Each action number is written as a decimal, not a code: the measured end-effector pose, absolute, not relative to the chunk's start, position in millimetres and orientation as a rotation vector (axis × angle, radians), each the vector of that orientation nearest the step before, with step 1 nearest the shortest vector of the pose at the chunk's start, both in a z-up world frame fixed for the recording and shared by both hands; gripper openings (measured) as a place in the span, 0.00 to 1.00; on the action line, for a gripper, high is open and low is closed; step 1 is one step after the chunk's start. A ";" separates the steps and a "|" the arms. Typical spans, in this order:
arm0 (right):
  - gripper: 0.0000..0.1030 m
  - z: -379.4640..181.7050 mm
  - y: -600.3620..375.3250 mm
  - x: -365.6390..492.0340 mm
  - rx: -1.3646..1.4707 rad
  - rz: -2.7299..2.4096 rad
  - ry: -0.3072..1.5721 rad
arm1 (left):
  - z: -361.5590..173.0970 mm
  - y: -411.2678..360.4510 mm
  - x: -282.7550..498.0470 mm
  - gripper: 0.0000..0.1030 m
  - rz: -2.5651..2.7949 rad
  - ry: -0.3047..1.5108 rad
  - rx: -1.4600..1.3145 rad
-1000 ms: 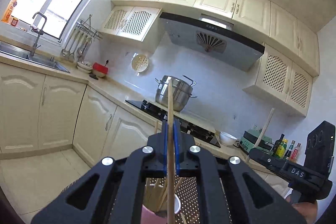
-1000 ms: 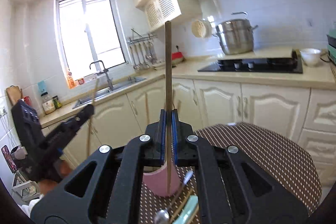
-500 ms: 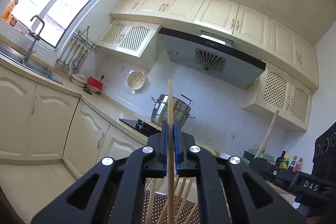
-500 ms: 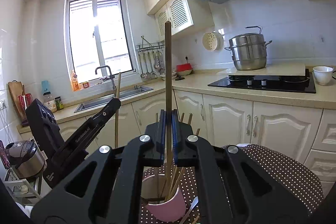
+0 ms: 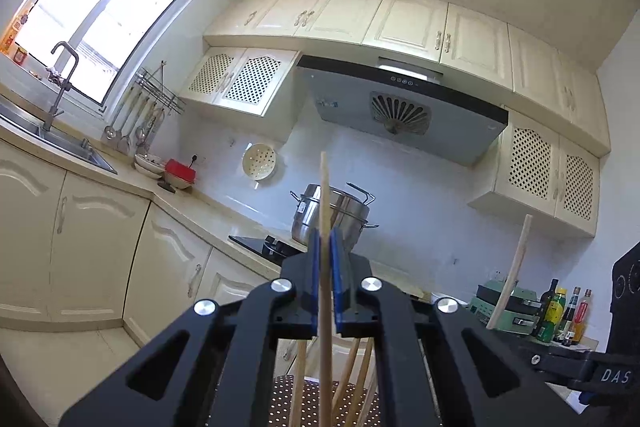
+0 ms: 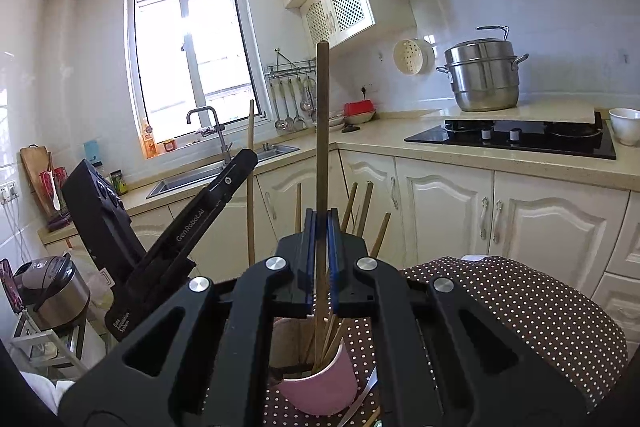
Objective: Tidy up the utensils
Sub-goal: 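Lower both held chopsticks into the pink cup and open both grippers, then move both open grippers down toward the remaining chopsticks on the table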
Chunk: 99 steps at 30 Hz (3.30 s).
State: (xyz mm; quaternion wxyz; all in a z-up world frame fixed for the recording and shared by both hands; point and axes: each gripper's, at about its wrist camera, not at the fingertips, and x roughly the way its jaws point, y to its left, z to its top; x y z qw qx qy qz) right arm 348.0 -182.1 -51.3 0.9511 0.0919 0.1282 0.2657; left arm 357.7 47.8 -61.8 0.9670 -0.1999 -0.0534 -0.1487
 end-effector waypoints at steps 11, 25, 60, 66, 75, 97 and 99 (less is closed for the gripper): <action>0.06 -57.5 -174.8 345.5 0.174 0.558 0.295 | -70.4 47.1 356.0 0.05 -0.291 -0.097 -0.367; 0.06 -66.3 -168.8 339.8 0.165 0.561 0.340 | -87.0 48.0 338.8 0.06 -0.297 -0.017 -0.334; 0.07 -90.9 -154.8 329.3 0.141 0.473 0.453 | -75.6 29.4 272.5 0.64 -0.170 0.256 -0.086; 0.08 -89.5 -153.3 321.8 0.138 0.461 0.457 | -72.5 27.5 263.4 0.66 -0.148 0.275 -0.077; 0.51 -79.5 -159.8 303.4 0.165 0.428 0.417 | -64.4 34.2 248.8 0.67 -0.129 0.288 -0.097; 0.62 -107.3 -214.9 251.4 0.200 0.324 0.465 | -91.0 6.0 228.5 0.68 -0.191 0.590 -0.095; 0.62 -116.9 -220.1 249.3 0.204 0.314 0.489 | -106.0 1.9 231.6 0.68 -0.196 0.662 -0.104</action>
